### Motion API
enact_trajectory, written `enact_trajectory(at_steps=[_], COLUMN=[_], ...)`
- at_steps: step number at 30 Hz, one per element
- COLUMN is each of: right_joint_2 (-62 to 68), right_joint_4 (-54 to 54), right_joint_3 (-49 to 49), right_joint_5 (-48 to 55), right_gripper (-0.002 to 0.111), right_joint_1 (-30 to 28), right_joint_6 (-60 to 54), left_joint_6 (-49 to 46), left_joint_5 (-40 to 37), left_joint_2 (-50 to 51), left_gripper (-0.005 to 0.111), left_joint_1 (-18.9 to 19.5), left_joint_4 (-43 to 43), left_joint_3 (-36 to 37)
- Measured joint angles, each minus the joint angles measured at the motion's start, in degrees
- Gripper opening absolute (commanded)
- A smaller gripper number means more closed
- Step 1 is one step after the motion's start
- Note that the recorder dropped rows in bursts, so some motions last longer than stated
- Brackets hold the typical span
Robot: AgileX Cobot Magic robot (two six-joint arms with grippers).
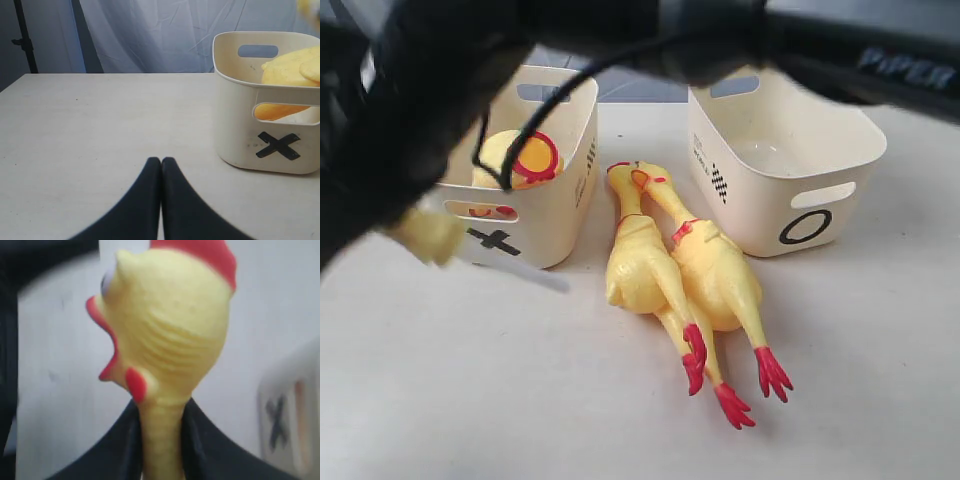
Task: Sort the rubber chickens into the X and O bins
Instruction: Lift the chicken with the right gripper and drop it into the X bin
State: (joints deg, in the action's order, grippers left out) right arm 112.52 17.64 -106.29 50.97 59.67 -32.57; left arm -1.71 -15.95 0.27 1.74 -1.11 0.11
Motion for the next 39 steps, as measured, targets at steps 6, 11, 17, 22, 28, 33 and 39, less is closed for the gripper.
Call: enact_trajectory(at_steps=[6, 11, 17, 22, 28, 33, 39], right_joint_2=[-4.0, -0.7, 2.0, 3.3, 3.4, 3.4, 3.4], right_joint_4=[-11.7, -8.3, 3.4, 6.5, 7.1, 8.2, 9.7], right_joint_3=[-7.4, -7.4, -7.4, -7.4, -7.4, -7.4, -7.4], right_joint_5=[-28.1, -54.5, -56.3, -56.2, -57.5, -55.9, -50.0], right_gripper=[0.001, 0.001, 0.001, 0.005, 0.062, 0.085, 0.057], right_joint_1=[-0.6, -6.5, -12.0, -12.8, -13.0, -13.7, -14.2], right_joint_6=[1.8, 13.3, 14.5, 14.5, 14.5, 14.7, 14.7], left_joint_6=[0.0, 0.0, 0.0, 0.0, 0.0, 0.0, 0.0], left_joint_5=[0.0, 0.0, 0.0, 0.0, 0.0, 0.0, 0.0], left_joint_2=[0.0, 0.0, 0.0, 0.0, 0.0, 0.0, 0.0], left_gripper=[0.0, 0.0, 0.0, 0.0, 0.0, 0.0, 0.0], left_joint_1=[0.0, 0.0, 0.0, 0.0, 0.0, 0.0, 0.0], left_joint_4=[0.0, 0.0, 0.0, 0.0, 0.0, 0.0, 0.0], left_joint_3=[0.0, 0.0, 0.0, 0.0, 0.0, 0.0, 0.0])
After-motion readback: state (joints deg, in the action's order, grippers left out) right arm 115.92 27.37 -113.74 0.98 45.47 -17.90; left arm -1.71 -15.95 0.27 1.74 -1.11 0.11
